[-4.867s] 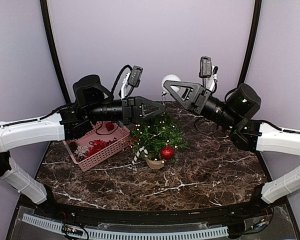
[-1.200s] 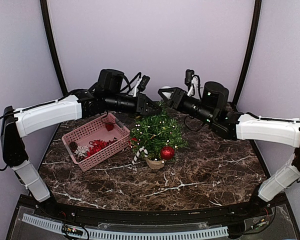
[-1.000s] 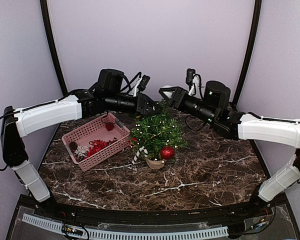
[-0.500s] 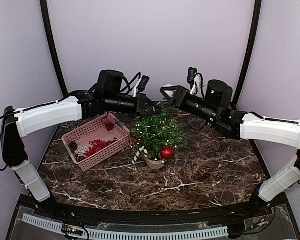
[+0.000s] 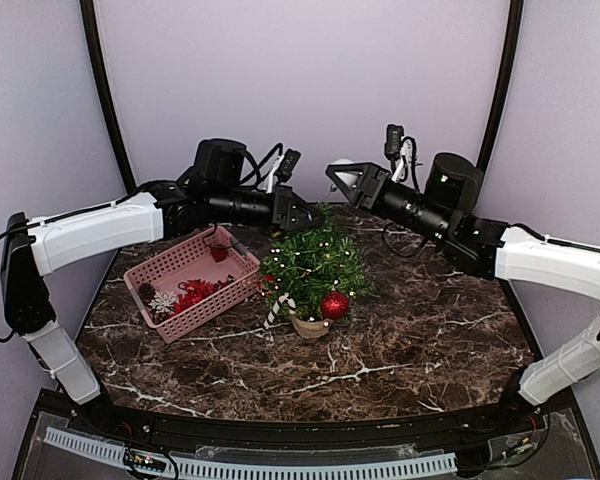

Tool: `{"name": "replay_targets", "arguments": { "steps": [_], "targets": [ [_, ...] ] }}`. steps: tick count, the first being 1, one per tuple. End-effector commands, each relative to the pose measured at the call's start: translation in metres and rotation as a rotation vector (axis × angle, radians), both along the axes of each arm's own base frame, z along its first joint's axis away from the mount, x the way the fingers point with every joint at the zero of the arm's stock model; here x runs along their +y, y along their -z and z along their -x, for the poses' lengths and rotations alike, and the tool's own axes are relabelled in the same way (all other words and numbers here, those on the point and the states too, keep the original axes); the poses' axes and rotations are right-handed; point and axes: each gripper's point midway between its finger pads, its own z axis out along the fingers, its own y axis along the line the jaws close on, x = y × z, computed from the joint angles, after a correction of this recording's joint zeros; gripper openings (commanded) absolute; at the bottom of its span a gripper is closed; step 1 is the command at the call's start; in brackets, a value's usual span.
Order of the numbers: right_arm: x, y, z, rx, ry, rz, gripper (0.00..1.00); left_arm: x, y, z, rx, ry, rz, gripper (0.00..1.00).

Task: Decorate the small christmas tree
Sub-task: Hang the ornament ball on the branch.

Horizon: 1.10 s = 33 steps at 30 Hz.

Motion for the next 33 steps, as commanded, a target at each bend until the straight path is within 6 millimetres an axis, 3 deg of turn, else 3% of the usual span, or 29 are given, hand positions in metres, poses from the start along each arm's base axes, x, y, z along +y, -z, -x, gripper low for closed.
{"name": "replay_targets", "arguments": {
  "steps": [1, 8, 33],
  "targets": [
    [-0.002, -0.01, 0.007, -0.012, -0.023, -0.038, 0.4, 0.009, -0.023, 0.012, -0.036, 0.023, 0.041, 0.0],
    [0.002, 0.009, 0.002, 0.032, -0.017, -0.029, 0.4, 0.006, -0.016, 0.012, -0.006, 0.027, 0.033, 0.0],
    [0.002, 0.023, -0.015, 0.073, 0.051, 0.01, 0.4, -0.001, -0.006, 0.009, 0.046, 0.036, 0.018, 0.0]
  ]
}}
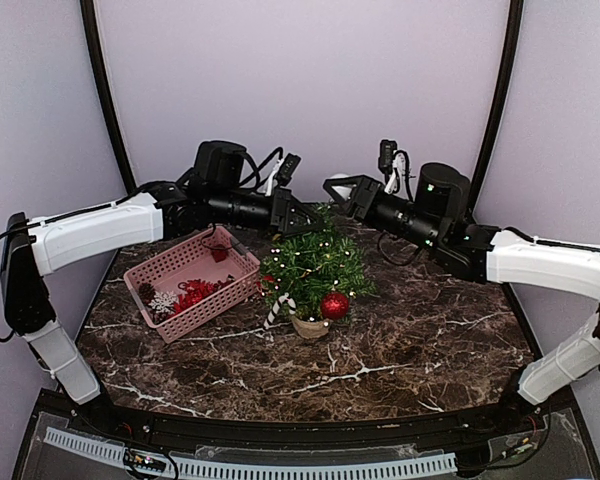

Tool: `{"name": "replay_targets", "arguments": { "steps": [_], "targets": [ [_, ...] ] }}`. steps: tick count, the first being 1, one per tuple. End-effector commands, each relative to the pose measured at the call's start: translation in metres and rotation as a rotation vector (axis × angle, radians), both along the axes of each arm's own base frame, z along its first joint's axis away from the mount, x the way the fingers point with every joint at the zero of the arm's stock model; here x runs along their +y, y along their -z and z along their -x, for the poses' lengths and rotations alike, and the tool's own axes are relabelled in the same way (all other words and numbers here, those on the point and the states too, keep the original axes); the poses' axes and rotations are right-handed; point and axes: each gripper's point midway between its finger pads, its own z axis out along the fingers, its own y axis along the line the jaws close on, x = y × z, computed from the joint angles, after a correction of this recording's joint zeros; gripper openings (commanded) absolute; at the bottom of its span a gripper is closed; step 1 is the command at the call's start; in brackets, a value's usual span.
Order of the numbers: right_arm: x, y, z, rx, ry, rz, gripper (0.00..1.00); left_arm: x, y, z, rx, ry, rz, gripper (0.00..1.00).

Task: Decorate the small christmas tree
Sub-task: Hang the ornament ball on the branch.

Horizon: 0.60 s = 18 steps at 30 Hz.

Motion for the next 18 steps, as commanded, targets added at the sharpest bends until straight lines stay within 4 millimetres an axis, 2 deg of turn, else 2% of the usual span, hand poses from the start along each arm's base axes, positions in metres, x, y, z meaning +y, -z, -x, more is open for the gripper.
{"name": "replay_targets", "arguments": {
  "steps": [1, 9, 14, 18],
  "targets": [
    [-0.0001, -0.01, -0.0059, -0.014, 0.025, -0.018, 0.4, -0.0011, -0.0102, 0.0002, 0.003, 0.005, 0.02, 0.0],
    [0.0017, -0.009, -0.01, -0.014, 0.035, -0.005, 0.4, -0.0015, -0.0119, -0.0007, 0.003, 0.001, 0.027, 0.02],
    [0.0023, -0.0141, -0.0106, -0.024, 0.035, -0.011, 0.4, 0.0012, -0.0142, 0.001, -0.01, -0.003, 0.026, 0.11],
    [0.0017, -0.0165, -0.0105, -0.03, 0.036, -0.01, 0.4, 0.0051, -0.0149, 0.0025, -0.018, -0.011, 0.023, 0.15]
  ]
}}
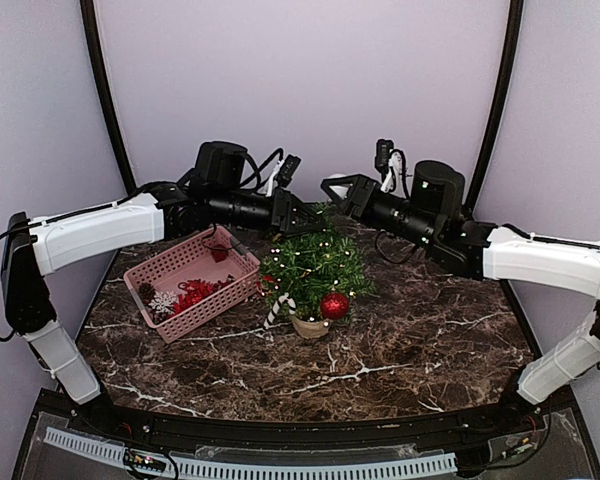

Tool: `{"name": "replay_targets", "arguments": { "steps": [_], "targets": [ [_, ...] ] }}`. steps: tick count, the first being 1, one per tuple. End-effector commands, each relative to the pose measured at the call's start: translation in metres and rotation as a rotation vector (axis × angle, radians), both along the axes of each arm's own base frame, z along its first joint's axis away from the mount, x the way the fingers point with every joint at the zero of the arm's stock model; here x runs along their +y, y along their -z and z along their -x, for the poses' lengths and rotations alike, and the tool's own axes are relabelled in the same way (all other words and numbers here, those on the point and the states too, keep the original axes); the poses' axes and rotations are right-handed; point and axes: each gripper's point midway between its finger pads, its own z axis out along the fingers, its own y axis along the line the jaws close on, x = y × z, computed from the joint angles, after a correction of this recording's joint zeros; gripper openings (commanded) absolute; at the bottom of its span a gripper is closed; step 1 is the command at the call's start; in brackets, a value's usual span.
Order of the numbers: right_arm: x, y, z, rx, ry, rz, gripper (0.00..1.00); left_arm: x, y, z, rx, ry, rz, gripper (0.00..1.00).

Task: Decorate the small christmas tree
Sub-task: Hang the ornament ball on the branch.

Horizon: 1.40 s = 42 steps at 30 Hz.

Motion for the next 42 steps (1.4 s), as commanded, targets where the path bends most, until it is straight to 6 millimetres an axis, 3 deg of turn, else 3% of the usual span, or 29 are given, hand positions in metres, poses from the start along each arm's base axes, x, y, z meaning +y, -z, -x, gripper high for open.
{"name": "replay_targets", "arguments": {
  "steps": [1, 10, 17, 21, 30, 42],
  "targets": [
    [-0.001, -0.021, -0.003, -0.048, 0.017, -0.031, 0.4, 0.006, -0.018, 0.004, -0.046, -0.005, 0.023, 0.15],
    [-0.001, -0.021, -0.003, -0.047, 0.017, -0.03, 0.4, 0.013, -0.02, 0.005, -0.072, -0.025, 0.012, 0.25],
    [-0.002, -0.023, -0.003, -0.051, 0.017, -0.032, 0.4, 0.018, -0.025, 0.003, -0.105, -0.05, 0.006, 0.41],
    [-0.002, -0.024, -0.003, -0.05, 0.017, -0.033, 0.4, 0.017, -0.024, 0.003, -0.108, -0.049, 0.005, 0.41],
    [-0.003, -0.026, -0.002, -0.053, 0.017, -0.037, 0.4, 0.017, -0.023, 0.002, -0.104, -0.052, 0.004, 0.19],
    [-0.003, -0.028, -0.001, -0.055, 0.017, -0.044, 0.4, 0.018, -0.012, -0.003, -0.099, -0.074, -0.033, 0.29]
  ]
}}
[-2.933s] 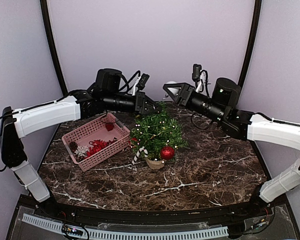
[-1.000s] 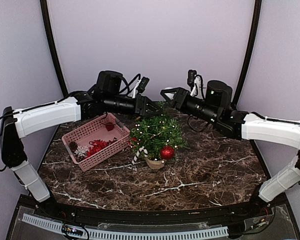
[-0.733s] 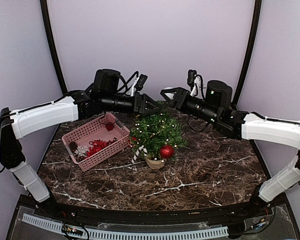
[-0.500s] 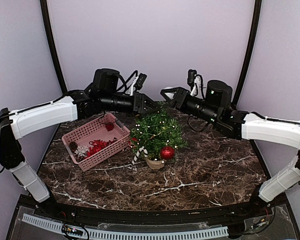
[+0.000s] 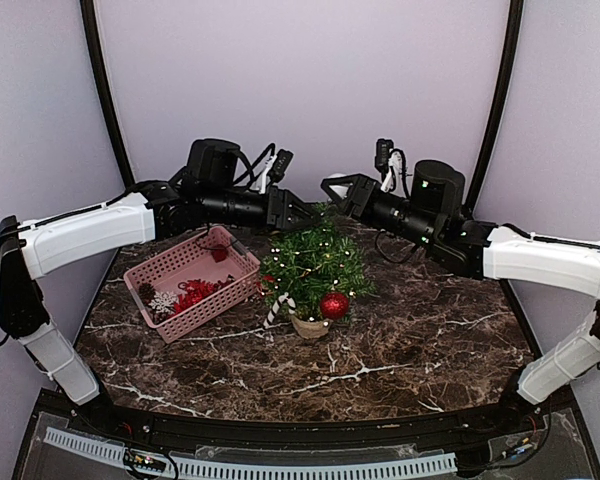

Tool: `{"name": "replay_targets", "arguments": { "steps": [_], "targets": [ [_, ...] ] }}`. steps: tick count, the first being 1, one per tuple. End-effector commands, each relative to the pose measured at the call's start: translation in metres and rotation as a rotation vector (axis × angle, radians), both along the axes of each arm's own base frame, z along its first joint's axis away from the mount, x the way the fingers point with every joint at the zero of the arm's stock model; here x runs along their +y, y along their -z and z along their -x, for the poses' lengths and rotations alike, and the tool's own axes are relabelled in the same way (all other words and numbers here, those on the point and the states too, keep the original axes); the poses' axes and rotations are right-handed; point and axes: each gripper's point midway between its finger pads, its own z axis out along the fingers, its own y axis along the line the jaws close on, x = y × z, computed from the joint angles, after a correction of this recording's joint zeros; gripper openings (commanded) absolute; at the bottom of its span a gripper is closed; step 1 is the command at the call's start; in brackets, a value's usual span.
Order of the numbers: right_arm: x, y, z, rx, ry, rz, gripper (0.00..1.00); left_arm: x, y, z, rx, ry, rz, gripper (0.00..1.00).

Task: Decorate the small christmas tree
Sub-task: Hang the ornament ball on the branch.

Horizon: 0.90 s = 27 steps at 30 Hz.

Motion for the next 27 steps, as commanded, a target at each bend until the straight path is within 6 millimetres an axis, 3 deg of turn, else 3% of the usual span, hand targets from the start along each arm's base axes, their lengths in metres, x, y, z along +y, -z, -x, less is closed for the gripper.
{"name": "replay_targets", "arguments": {
  "steps": [1, 4, 9, 11, 27],
  "targets": [
    [-0.003, -0.026, -0.001, -0.053, 0.017, -0.046, 0.4, 0.007, -0.006, 0.002, -0.021, -0.012, -0.005, 0.29],
    [-0.003, -0.026, -0.001, -0.052, 0.017, -0.046, 0.4, 0.006, -0.006, 0.002, -0.022, -0.009, -0.002, 0.24],
    [-0.004, -0.028, 0.0, -0.057, 0.017, -0.05, 0.4, 0.006, -0.01, 0.003, -0.028, -0.008, 0.008, 0.03],
    [-0.005, -0.031, 0.0, -0.063, 0.017, -0.052, 0.4, 0.007, -0.014, 0.003, -0.036, -0.011, 0.014, 0.0],
    [-0.003, -0.036, -0.006, -0.079, 0.038, -0.042, 0.4, 0.007, -0.03, 0.004, -0.065, -0.008, 0.056, 0.0]
  ]
}}
